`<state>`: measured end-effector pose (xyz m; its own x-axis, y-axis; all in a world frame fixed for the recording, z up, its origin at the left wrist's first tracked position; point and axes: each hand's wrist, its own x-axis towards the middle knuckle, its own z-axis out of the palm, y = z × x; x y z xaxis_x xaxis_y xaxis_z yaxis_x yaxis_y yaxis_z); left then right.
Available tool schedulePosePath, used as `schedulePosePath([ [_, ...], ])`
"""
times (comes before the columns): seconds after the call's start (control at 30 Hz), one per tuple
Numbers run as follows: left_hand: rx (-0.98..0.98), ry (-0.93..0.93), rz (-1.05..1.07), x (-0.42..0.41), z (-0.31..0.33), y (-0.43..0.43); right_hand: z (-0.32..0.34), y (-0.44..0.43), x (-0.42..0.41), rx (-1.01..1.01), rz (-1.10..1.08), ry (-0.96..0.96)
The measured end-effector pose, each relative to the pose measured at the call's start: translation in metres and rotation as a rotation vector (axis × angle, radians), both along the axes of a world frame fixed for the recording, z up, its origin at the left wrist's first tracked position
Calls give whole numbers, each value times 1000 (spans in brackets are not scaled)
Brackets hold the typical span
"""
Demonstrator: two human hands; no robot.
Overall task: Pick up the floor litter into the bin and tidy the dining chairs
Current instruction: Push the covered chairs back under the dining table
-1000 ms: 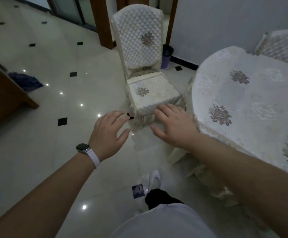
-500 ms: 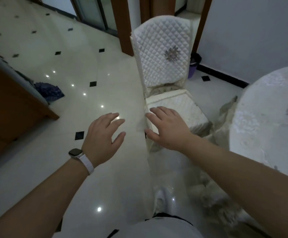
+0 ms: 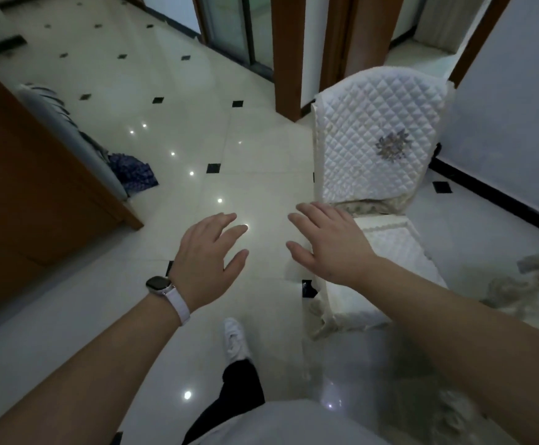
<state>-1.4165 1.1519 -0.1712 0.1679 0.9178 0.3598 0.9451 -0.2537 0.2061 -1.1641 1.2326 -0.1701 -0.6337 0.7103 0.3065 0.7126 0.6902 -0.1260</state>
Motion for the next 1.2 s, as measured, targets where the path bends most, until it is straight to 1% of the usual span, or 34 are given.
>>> schedulePosePath([
  [0.17, -3, -40, -19, -63, -13, 87, 0, 76, -58, -12, -67, -50],
  [0.3, 34, -78, -101, -110, -7, 155, 15, 133, -108, 3, -104, -71],
  [0.43, 18, -70, -144, -147, 3, 220, 33, 184, -147, -2, -157, -69],
  [0.63, 25, -65, -181, -171, 4, 292, 32, 245, -170, -6, -192, -91],
  [0.83, -17, -23, -197, -184, -7, 376, 13, 320, -181, -26, -210, -68],
  [1.03, -60, 62, -181, -194, 2, 480, -5, 433, -195, -105, -212, -38],
  [1.1, -82, 88, -170, -196, 10, 522, -1, 476, -199, -136, -197, -37],
  [1.2, -59, 108, -179, -192, 24, 584, 13, 533, -197, -138, -200, -36],
])
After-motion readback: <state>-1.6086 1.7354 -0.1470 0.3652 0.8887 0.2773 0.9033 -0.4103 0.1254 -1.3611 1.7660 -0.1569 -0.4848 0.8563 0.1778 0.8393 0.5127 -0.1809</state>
